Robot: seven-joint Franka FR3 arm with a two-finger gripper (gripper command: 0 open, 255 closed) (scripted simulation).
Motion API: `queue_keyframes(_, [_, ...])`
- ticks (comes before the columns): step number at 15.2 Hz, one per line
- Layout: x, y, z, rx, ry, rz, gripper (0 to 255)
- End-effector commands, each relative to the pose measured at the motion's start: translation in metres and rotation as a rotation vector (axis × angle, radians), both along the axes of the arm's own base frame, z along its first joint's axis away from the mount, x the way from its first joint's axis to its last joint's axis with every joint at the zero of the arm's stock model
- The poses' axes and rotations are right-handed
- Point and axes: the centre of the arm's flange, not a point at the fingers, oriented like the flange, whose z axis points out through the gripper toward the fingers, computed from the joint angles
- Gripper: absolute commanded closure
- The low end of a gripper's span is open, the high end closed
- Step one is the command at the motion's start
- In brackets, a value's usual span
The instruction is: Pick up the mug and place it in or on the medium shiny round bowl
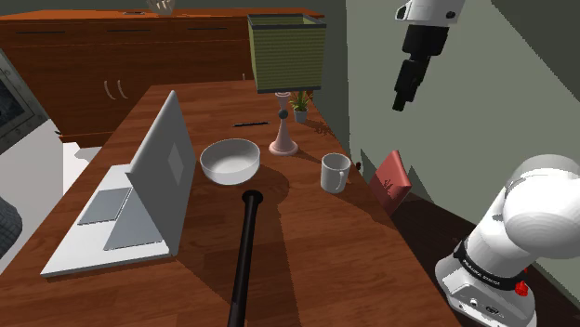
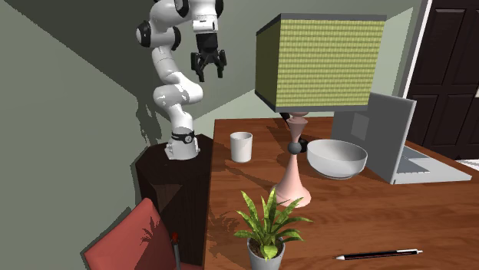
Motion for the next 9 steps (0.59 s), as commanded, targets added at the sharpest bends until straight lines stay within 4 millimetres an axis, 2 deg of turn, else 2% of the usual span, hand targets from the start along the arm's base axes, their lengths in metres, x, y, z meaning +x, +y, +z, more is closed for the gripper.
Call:
queue_keyframes(1, [0.000, 0.000, 0.000, 0.000, 0.000, 0.000, 0])
queue_keyframes(9, [0.049, 0.006, -0.090, -0.013, -0.044, 0.031, 0])
